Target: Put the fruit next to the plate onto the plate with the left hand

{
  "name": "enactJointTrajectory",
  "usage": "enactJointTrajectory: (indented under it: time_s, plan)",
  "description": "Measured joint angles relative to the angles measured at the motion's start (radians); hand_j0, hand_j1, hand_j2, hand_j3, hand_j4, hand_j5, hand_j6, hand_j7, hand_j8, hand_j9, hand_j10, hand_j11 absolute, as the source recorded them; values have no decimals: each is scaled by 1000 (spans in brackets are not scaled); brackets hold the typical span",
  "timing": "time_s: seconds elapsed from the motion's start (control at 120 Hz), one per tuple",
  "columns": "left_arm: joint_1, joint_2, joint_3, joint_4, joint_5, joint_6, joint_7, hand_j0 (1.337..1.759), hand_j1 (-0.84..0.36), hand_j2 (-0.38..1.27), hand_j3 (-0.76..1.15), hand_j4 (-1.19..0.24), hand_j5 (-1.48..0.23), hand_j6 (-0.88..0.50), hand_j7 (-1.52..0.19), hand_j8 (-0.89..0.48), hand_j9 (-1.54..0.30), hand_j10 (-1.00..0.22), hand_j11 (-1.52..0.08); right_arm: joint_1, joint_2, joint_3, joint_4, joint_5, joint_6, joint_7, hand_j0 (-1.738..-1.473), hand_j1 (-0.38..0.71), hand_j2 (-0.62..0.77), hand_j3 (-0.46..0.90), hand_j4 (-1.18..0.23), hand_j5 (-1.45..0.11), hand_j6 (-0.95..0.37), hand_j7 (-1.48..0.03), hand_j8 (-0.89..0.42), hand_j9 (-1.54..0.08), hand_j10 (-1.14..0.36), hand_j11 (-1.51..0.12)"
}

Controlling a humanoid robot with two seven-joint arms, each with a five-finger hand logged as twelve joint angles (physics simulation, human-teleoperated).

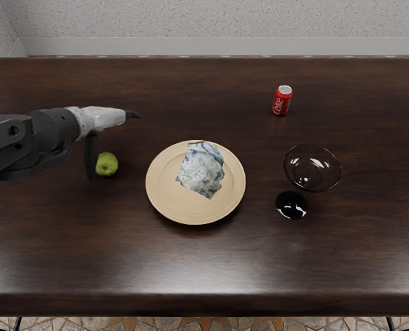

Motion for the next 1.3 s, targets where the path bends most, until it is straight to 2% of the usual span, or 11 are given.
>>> enactJointTrajectory:
  time_s: [0.175,0.392,0.733,0.942,1.3]
  plan:
    - [-1,-19,35,14,6,5,0,1658,302,10,0,-44,-53,-45,-53,-45,-52,-43,-52,0,0,0,0,0,0,0,-1658,-349,0,0,0,0,0,0,0,0,0,0]
    - [13,-72,59,76,12,11,0,1658,301,10,0,-45,-54,-46,-54,-46,-53,-44,-53,0,0,0,0,0,0,0,-1658,-349,0,0,0,0,0,0,0,0,0,0]
    - [35,-58,87,97,56,61,0,1658,300,10,0,-46,-55,-47,-55,-47,-55,-45,-55,0,0,-2,0,0,0,0,-1658,-349,0,0,0,0,0,0,0,0,0,0]
    - [52,-59,88,99,59,91,0,1658,190,29,0,-139,-175,-140,-175,-140,-175,-138,-175,0,0,0,-1,0,0,0,-1658,-349,0,0,0,0,0,0,0,0,0,0]
    - [64,-67,92,109,79,131,0,1658,98,45,0,-216,-275,-217,-275,-217,-275,-215,-275,0,0,0,-1,0,0,0,-1658,-349,0,0,0,0,0,0,0,0,0,0]
